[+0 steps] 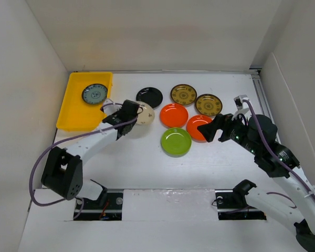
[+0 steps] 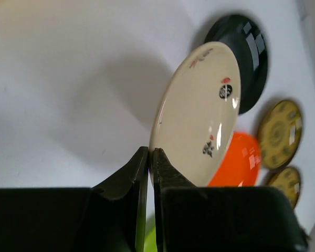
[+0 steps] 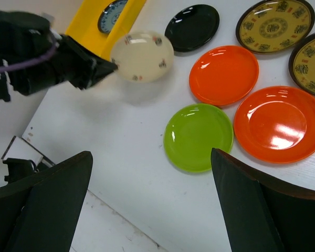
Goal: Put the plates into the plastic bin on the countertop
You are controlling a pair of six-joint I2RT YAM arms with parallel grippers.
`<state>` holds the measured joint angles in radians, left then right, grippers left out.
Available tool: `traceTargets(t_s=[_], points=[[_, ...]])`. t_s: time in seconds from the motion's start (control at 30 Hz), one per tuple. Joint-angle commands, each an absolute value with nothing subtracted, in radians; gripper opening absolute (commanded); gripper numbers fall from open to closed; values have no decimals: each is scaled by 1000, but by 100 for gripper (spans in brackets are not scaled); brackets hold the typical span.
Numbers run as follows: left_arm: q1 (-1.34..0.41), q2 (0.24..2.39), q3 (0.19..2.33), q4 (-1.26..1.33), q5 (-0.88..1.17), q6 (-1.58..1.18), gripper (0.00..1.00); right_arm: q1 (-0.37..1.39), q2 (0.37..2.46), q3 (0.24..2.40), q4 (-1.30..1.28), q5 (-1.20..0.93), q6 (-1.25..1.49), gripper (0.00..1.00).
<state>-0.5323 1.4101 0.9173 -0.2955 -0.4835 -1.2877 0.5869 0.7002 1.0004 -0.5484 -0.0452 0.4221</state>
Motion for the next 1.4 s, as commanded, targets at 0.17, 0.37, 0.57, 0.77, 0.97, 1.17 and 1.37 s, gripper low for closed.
traceTargets(t_s=[0.17, 0.37, 0.57, 0.77, 0.97, 1.17, 1.37], points=[[-122, 1417, 1129, -239, -361, -1062, 0, 577, 715, 1014, -508, -48, 400, 100], [93, 1644, 1334, -190, -246, -984, 0, 577, 715, 994, -499, -48, 391, 100], [132, 1880, 1555, -250, -232, -946, 0, 568, 715, 994, -499, -48, 391, 100], [179, 1940, 1588, -249, -232, -966, 0, 568, 724, 1003, -517, -38, 373, 100], [189, 1941, 1588, -287, -258, -1002, 0, 568, 724, 1003, -508, -47, 373, 100], [207, 1927, 1529, -216, -235, -1000, 0, 568, 746, 1003, -499, -71, 382, 100], [225, 1936, 1523, -195, -212, -982, 51, 568, 746, 1012, -499, -71, 382, 100]])
